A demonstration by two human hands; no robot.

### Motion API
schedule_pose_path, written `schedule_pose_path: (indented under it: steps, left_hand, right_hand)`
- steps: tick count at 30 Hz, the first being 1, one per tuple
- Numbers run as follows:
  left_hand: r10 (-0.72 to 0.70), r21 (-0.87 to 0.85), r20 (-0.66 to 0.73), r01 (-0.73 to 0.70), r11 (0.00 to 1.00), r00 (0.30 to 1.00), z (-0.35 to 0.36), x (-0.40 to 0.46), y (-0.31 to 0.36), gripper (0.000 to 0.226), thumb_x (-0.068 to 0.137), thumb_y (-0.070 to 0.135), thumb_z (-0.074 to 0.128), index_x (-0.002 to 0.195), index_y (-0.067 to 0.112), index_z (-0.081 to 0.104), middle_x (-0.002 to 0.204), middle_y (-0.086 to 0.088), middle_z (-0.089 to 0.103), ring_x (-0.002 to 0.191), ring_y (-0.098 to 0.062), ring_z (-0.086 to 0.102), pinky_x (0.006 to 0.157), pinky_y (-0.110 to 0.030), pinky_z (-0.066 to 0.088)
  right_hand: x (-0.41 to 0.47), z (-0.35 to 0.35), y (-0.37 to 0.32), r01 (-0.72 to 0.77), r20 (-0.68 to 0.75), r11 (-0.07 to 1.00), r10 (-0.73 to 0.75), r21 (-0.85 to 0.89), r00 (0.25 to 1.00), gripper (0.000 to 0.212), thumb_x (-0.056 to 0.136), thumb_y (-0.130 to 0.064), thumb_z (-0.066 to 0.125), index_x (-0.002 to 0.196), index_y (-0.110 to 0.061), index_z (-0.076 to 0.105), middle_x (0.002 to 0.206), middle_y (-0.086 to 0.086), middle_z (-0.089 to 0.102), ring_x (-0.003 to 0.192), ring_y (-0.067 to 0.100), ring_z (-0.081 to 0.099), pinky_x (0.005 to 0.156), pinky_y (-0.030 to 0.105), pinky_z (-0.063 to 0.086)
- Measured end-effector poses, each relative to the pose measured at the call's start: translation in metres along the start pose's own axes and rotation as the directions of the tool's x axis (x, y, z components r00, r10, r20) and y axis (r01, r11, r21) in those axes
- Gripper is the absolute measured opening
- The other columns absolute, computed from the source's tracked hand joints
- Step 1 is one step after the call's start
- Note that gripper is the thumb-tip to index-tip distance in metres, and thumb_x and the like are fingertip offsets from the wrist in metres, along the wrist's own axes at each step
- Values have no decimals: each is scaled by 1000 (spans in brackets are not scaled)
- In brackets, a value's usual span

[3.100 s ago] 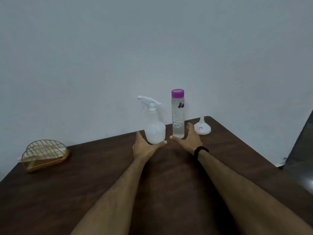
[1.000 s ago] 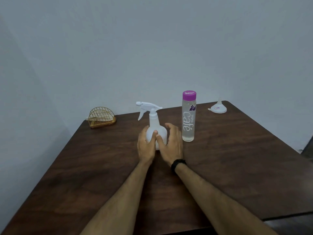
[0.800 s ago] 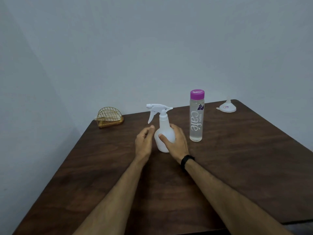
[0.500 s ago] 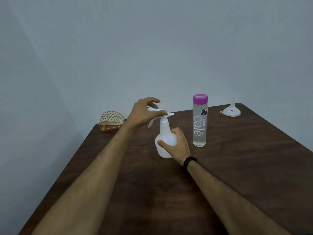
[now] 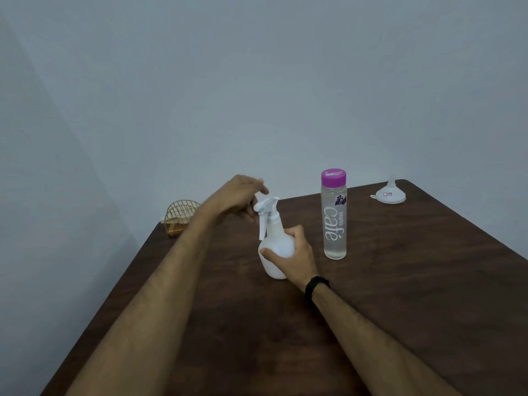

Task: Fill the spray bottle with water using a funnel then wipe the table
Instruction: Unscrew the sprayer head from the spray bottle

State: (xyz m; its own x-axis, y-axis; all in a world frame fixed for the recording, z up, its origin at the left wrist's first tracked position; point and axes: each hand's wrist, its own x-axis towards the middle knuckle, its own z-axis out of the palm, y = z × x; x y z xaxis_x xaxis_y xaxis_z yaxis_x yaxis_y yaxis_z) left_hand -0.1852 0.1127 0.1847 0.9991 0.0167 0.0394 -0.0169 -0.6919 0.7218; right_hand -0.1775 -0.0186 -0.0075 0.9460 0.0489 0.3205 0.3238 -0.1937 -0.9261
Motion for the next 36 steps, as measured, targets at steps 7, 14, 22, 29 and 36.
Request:
schedule_pose_path:
  steps: [7,14,22,29,36]
  left_hand:
    - [127,-281,350,-25,959,928,30,0,-64,31,99,13,60,130,11,64,128,-3,68,120,-12,64,102,-29,50]
    - [65,-533,-101,-109,839,993,69,-6,-69,29,79,10,83,105,1,72,99,-11,76,91,-20,75,89,-41,60]
    - [66,-781,7,-36,623,998,81,-12,-85,37,93,5,65,129,5,62,124,-10,70,117,-22,66,100,-38,53]
    - [-13,-644,-152,-89,759,988,80,-5,-68,51,75,6,85,119,-1,60,110,-15,72,95,-19,74,82,-32,60]
    - [46,-659,-89,-94,746,995,81,-14,-79,28,90,17,72,116,6,69,114,-13,72,101,-17,71,95,-38,57]
  right_hand:
    - [3,0,0,-36,43,999,35,34,998,62,64,-52,83,108,-30,45,106,-13,59,97,5,59,75,24,51]
    - [2,2,-1,-36,28,998,35,42,999,63,63,-52,84,109,-30,47,108,-15,60,99,2,59,79,26,53]
    - [3,2,1,-29,8,999,28,34,1000,64,63,-53,85,109,-30,47,105,-15,61,97,2,61,78,28,54]
    - [2,1,-1,-46,7,998,46,38,999,65,64,-51,86,112,-29,47,110,-13,61,101,4,59,78,25,51]
    - [2,2,0,-35,18,999,35,22,999,68,63,-54,85,112,-30,46,110,-11,62,101,7,61,80,28,54]
